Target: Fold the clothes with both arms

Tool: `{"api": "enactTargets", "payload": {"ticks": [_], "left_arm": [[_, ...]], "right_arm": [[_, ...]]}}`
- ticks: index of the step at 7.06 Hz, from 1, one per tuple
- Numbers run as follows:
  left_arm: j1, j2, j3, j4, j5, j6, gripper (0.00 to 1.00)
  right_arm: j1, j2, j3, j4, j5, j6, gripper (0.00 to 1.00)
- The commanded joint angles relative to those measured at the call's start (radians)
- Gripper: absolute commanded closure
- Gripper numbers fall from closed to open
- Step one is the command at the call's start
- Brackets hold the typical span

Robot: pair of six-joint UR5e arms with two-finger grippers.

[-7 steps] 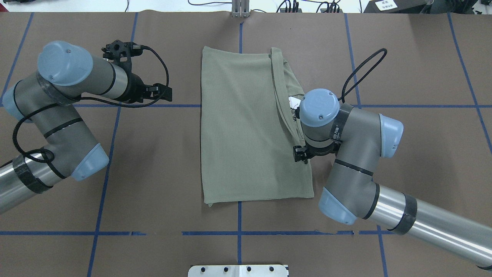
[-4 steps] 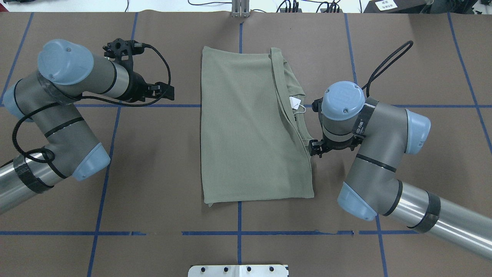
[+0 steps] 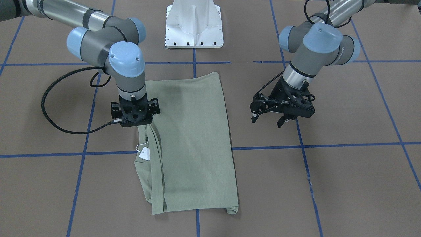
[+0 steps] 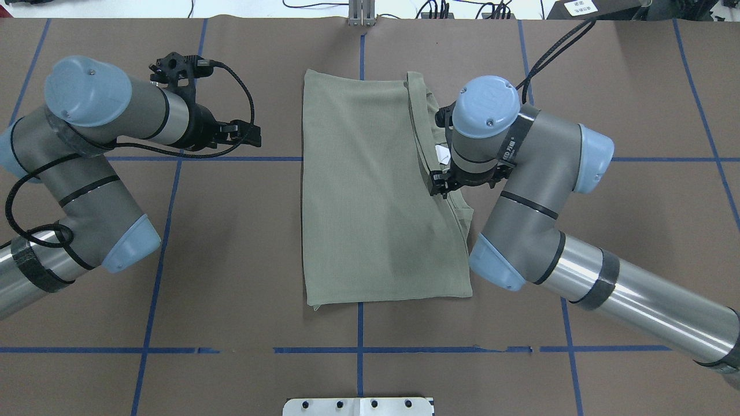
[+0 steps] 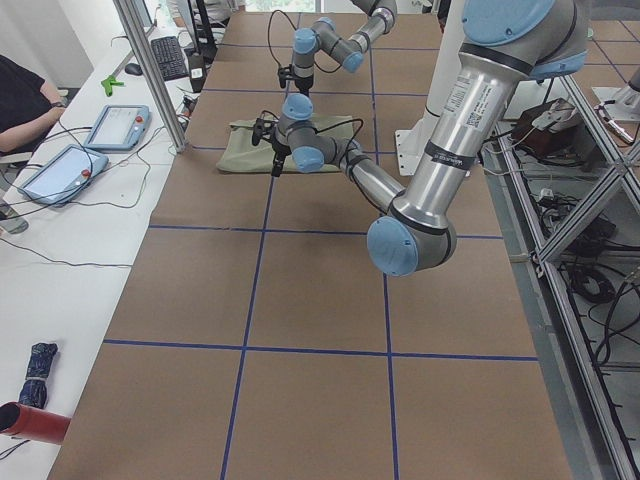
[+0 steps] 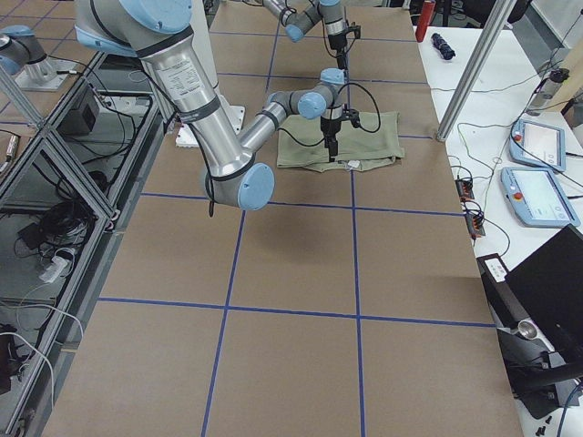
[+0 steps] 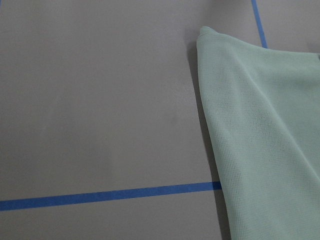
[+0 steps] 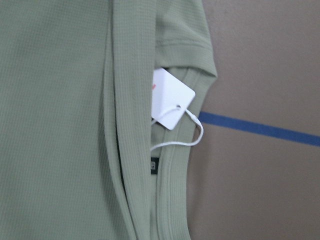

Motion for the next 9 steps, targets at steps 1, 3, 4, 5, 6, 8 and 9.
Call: {"api": "enactTargets", "payload": {"ticks": [1, 3, 4, 5, 6, 8, 9], "left_arm": [[-0.002, -0.003, -0.012, 0.001, 0.022, 0.001, 0.0], [-0.008, 0.006, -0.059, 0.002, 0.024, 0.001, 0.0], [-0.006, 0.009, -0.06, 0.002, 0.021, 0.001, 0.0], [-0.006, 0.009, -0.06, 0.002, 0.02, 0.001, 0.0], [-0.006, 0.009, -0.06, 0.002, 0.02, 0.003, 0.0], [-0.006, 0.008, -0.06, 0.002, 0.019, 0.003, 0.0], [-0.006, 0.008, -0.06, 0.002, 0.019, 0.001, 0.0]], "right_arm": [[0.007, 0.076, -0.156, 0.1, -0.001, -0.013, 0.0], [0.013, 0.161, -0.283, 0.103, -0.002, -0.029, 0.0], [0.016, 0.16, -0.286, 0.103, -0.002, -0.042, 0.0], [0.018, 0.157, -0.292, 0.103, -0.001, -0.044, 0.0], [0.022, 0.155, -0.293, 0.103, 0.006, -0.047, 0.0], [0.042, 0.131, -0.289, 0.098, 0.059, -0.05, 0.0], [0.071, 0.129, -0.288, 0.097, 0.097, -0.052, 0.0]]}}
